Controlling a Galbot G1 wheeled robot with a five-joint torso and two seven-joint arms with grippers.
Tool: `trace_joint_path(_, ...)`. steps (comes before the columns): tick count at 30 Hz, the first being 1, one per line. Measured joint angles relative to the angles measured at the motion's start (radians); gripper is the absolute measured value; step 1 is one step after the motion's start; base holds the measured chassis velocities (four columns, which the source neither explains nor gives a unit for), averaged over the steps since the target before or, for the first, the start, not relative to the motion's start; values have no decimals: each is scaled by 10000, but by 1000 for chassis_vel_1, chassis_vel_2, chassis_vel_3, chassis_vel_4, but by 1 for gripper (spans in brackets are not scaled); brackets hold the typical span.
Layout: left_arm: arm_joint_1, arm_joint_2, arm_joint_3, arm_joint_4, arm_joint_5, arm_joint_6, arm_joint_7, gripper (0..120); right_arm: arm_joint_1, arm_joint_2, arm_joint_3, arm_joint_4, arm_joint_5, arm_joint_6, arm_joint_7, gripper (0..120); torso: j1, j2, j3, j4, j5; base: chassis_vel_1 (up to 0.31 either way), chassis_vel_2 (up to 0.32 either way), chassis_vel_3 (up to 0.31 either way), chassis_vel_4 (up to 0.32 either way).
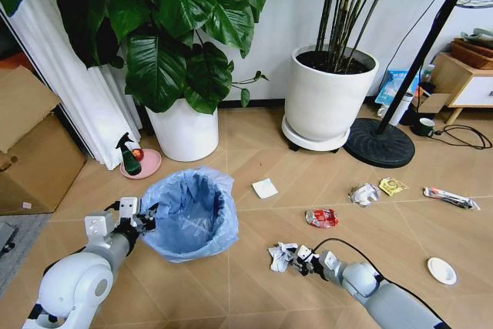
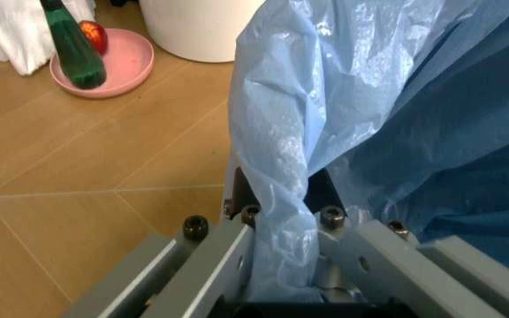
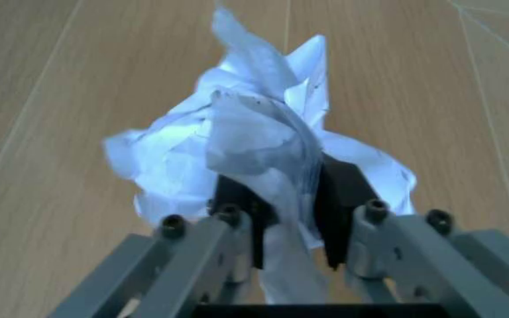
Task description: Pick up the trash bin and place the garbage on the floor into it.
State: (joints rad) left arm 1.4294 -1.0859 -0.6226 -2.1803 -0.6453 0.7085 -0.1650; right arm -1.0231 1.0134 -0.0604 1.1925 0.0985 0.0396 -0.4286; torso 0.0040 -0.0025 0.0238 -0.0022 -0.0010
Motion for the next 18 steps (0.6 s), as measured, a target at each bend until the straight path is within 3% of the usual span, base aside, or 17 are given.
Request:
trace_joint_path(12, 41, 28, -2, -91, 4, 0, 1, 0, -121, 128, 127, -96, 25, 11, 189, 0, 0, 0, 0, 1, 2, 0, 0, 0, 0)
trace_joint_path(18, 42, 64, -2, -143, -5, 6, -6, 0, -293, 123, 353, 27, 127, -3, 259, 0, 0, 0, 1, 0, 2, 0, 0, 0, 0)
